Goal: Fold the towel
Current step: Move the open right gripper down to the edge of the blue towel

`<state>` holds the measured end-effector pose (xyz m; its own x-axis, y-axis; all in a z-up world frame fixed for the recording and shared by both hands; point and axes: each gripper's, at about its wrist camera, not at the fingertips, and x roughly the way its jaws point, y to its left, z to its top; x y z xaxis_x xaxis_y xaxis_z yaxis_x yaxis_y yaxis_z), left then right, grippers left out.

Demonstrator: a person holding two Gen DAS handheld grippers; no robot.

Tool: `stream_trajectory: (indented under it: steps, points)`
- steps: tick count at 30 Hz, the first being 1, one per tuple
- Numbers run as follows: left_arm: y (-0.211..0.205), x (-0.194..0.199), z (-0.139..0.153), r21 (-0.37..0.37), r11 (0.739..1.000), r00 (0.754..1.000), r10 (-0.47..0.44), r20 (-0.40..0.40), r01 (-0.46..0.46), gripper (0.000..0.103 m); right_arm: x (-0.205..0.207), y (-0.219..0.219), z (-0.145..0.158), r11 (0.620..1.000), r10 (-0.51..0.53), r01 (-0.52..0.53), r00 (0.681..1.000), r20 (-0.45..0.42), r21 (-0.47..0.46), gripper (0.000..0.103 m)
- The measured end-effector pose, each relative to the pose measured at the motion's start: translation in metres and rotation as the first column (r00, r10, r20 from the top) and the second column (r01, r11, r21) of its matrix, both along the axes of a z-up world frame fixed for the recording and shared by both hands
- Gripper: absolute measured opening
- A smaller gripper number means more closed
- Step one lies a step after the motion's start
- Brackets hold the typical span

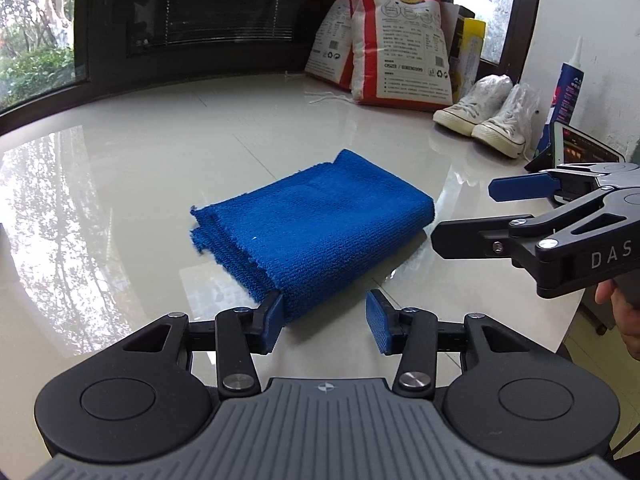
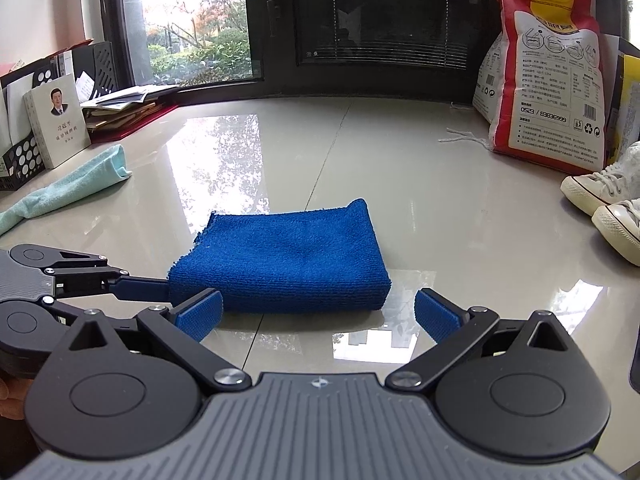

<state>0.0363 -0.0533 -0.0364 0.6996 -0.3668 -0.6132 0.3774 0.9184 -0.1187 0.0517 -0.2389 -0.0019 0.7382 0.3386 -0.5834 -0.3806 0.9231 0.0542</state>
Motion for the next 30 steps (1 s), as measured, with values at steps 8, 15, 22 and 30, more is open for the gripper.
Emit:
stream_trajectory:
  steps: [8,15,22,30]
  points:
    - [-0.023,-0.004,0.003,-0.007,0.998,0.997,-0.068,0.018,0.068,0.047,-0.001,-0.007,0.002,1.000,-0.007,0.007,1.000,0.008,0.007,0.102]
    - [-0.031,-0.003,0.006,-0.014,0.996,0.996,-0.086,0.024,0.086,0.048,-0.001,-0.006,0.005,1.000,-0.003,0.003,1.000,0.018,0.004,0.102]
    - [-0.024,-0.003,0.008,-0.003,0.998,0.998,-0.067,0.016,0.067,0.050,0.005,0.001,0.006,1.000,0.022,-0.022,0.999,0.027,-0.001,0.102]
    - [-0.004,-0.004,0.007,0.007,1.000,1.000,-0.030,0.000,0.030,0.050,0.018,0.023,0.006,0.997,0.072,-0.072,0.997,0.023,-0.014,0.101]
